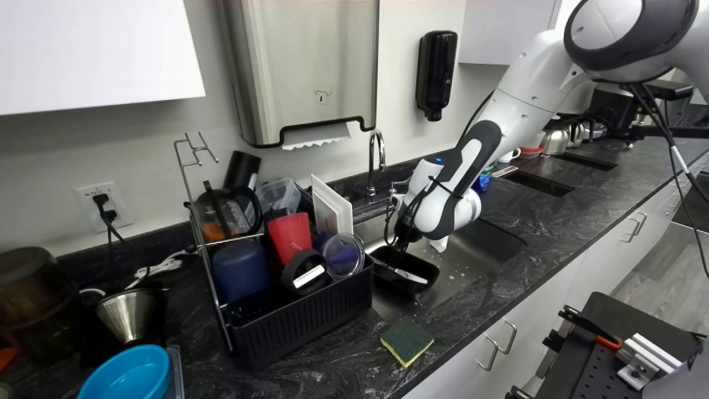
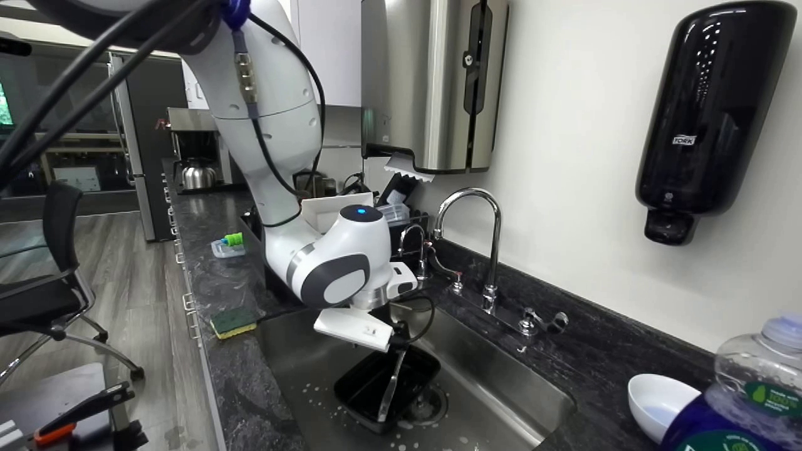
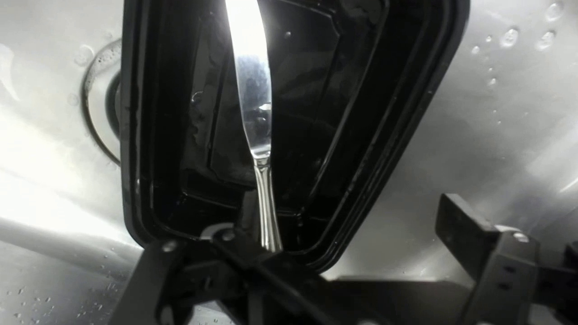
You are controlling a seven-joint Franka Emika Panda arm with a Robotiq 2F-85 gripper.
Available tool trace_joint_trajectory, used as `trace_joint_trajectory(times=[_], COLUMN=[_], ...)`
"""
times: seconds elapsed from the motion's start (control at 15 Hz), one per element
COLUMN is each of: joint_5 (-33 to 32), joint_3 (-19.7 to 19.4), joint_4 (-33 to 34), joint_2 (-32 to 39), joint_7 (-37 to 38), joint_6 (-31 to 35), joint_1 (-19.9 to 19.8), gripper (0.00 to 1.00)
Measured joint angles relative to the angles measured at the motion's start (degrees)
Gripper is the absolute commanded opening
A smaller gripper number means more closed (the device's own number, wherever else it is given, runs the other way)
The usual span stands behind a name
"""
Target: Take the silver butter knife out of the black lunchbox and put it on the dishrack
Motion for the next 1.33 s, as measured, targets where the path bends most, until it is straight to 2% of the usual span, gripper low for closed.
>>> trace_joint_trajectory(times=[1.33], joint_5=[-5.58], joint_3=[-1.24], joint_4=[5.49], joint_2=[6.2], joint_7=[-0.75], joint_6=[2.75], joint_1=[-0.45], gripper=[1.0])
